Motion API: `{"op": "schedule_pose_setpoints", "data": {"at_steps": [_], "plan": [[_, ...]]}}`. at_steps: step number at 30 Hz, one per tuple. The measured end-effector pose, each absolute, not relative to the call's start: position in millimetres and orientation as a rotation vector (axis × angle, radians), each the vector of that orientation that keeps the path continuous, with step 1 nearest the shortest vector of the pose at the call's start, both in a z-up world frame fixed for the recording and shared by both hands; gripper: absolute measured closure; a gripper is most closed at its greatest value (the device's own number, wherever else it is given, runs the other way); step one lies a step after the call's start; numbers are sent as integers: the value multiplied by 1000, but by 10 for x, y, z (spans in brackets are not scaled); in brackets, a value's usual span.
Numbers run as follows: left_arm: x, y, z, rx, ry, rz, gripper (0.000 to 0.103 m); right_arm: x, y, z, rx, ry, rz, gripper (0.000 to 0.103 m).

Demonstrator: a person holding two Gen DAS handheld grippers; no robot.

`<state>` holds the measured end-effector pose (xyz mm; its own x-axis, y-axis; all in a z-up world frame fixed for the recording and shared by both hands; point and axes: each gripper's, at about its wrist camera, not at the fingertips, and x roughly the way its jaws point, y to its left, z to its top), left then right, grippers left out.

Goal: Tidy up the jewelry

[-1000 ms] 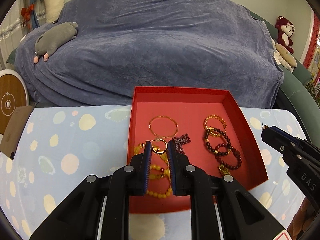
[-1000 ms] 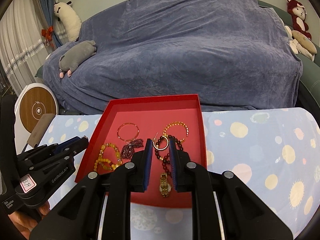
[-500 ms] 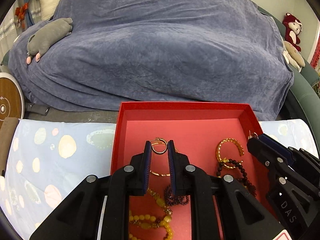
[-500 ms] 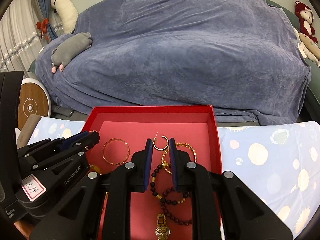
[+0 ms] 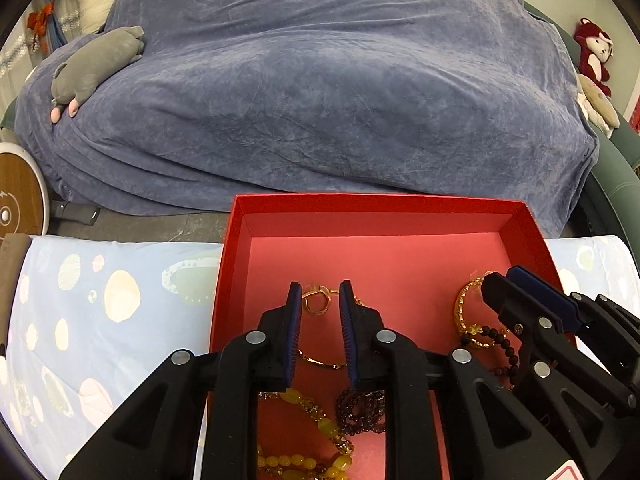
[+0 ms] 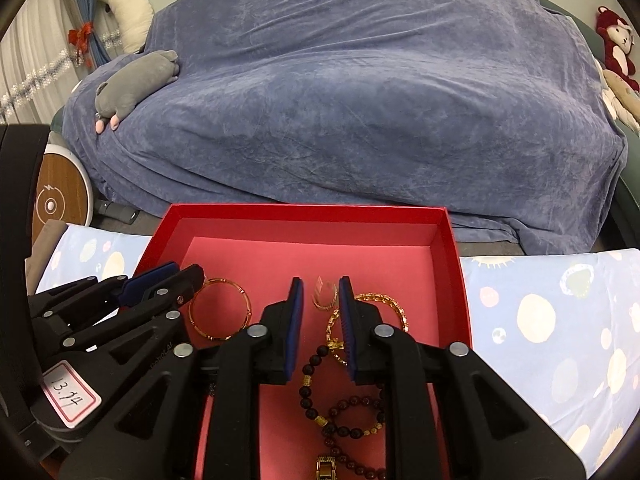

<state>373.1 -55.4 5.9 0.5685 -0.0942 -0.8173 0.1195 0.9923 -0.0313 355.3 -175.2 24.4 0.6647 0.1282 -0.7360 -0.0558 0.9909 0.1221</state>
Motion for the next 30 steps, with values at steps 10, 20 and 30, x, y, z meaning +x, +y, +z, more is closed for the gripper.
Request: {"op": "schedule_pose_setpoints", "data": {"at_steps": [10,20,30], "plan": [[3488,-392,156,-1,933,-117,71,3235,-1931,360,118,809,75,67],[2828,-200,423,-50,897,-157,54,2500,-1985,604,121,793,75,57],[2264,-141,641,-55,869,-203,44,1927,-1949,793,157,776,76,48]]}}
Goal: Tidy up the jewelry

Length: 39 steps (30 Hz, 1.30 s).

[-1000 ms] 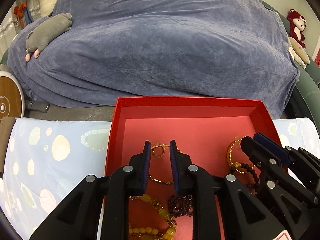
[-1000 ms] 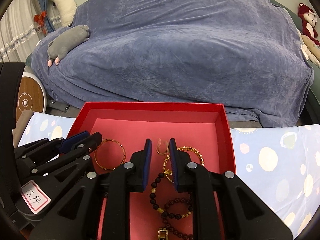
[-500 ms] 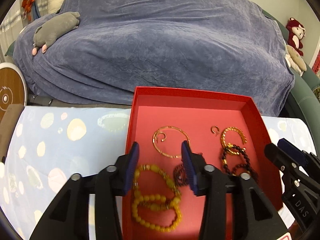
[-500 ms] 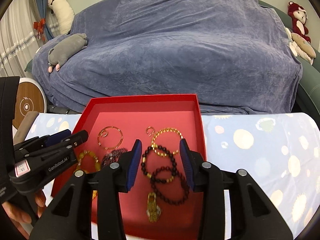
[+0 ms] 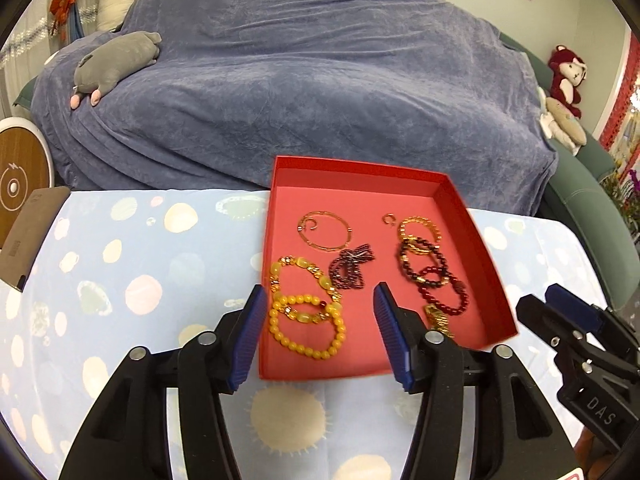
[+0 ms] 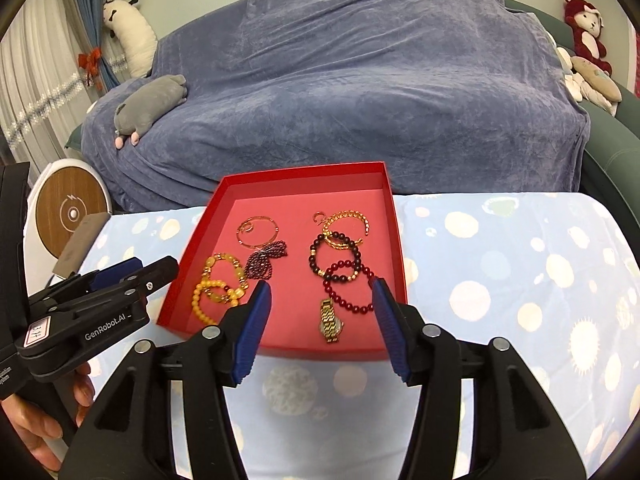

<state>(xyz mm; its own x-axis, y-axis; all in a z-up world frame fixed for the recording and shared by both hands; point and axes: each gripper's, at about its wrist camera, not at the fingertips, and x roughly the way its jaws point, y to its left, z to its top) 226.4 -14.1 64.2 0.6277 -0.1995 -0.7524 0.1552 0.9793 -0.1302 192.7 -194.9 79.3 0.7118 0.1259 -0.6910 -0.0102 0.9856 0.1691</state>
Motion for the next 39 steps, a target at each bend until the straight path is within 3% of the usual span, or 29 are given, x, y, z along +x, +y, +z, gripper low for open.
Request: {"op": "schedule_pose_setpoints", "data": {"at_steps": [2,16,19,22,29,39], "plan": [[2148,-143,687,-38,851,-203,40,1821,-1960,819,170,764,67,45],[1738,-157,579,22,848,-121,39,1467,-1843,696,145,769,22,38],[1723,-164,552,30,852,-108,37,1441,-1841,719,146,755,17,30],[1726,-168,552,25,859,-107,36,1426,-1837,734,146,745,16,28],[1668,-200,559,56,846,-87,26,1393,-1785,700,107,751,13,21],[1618,-228,543,64,859,-87,21,1349,-1776,676,80,752,9,18]]}}
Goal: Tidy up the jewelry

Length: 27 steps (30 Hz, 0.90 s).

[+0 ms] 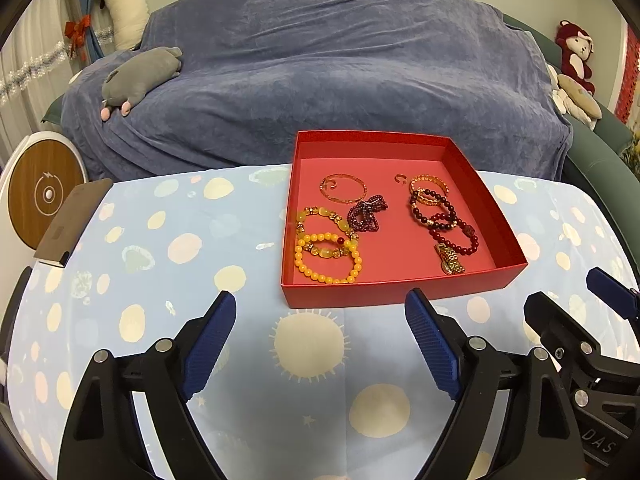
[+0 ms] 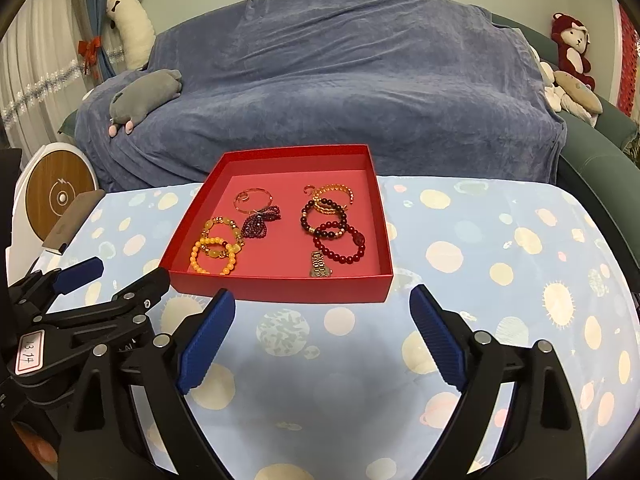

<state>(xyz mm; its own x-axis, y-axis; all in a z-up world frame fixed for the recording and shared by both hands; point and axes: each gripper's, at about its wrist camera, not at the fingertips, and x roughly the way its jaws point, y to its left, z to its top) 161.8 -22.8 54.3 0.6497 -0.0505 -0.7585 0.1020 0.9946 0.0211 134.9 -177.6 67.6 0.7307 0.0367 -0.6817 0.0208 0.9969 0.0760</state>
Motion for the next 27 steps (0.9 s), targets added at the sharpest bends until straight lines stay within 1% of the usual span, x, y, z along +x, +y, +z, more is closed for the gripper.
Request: {"op": "schedule_pose_setpoints", "data": {"at_steps": [27], "plan": [[1574,-235,521,65,861,-65,21,1297,-1781,645,80,750,-8,17]]}}
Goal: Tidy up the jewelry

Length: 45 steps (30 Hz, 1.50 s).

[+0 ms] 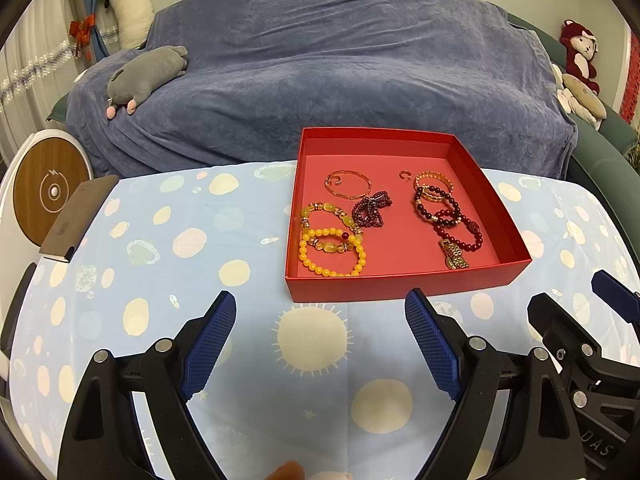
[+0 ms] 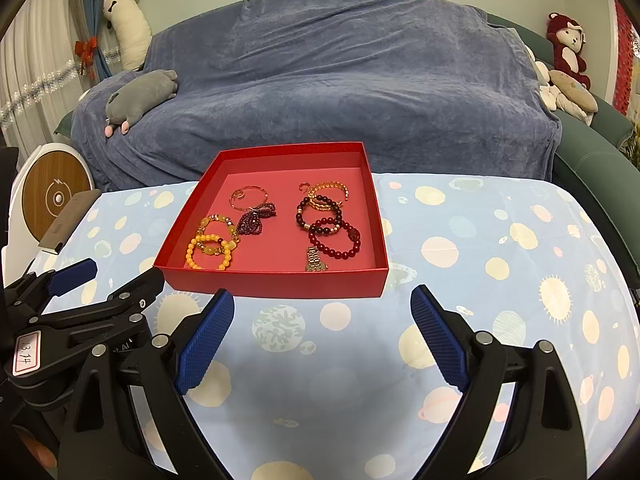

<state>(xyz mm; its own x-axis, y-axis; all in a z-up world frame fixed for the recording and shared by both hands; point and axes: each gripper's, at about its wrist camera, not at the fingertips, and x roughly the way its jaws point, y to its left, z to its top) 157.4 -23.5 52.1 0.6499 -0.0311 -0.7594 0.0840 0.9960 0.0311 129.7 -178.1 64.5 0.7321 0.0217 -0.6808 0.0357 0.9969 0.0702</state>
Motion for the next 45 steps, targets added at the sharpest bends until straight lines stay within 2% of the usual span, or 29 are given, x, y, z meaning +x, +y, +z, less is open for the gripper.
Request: {"op": "schedule_pose_setpoints", "data": {"at_steps": [9,13,45], "plan": [[1566,-234,537,65,859,-62,21,1297,-1779,644,80,749,-8,17],[1573,-221,544,64,858,-59,21,1288,-1807,647,99,747,-7,11],[1556,-244,546,68,841,-48,21,1284,-1820,650,86,742,-22,9]]}}
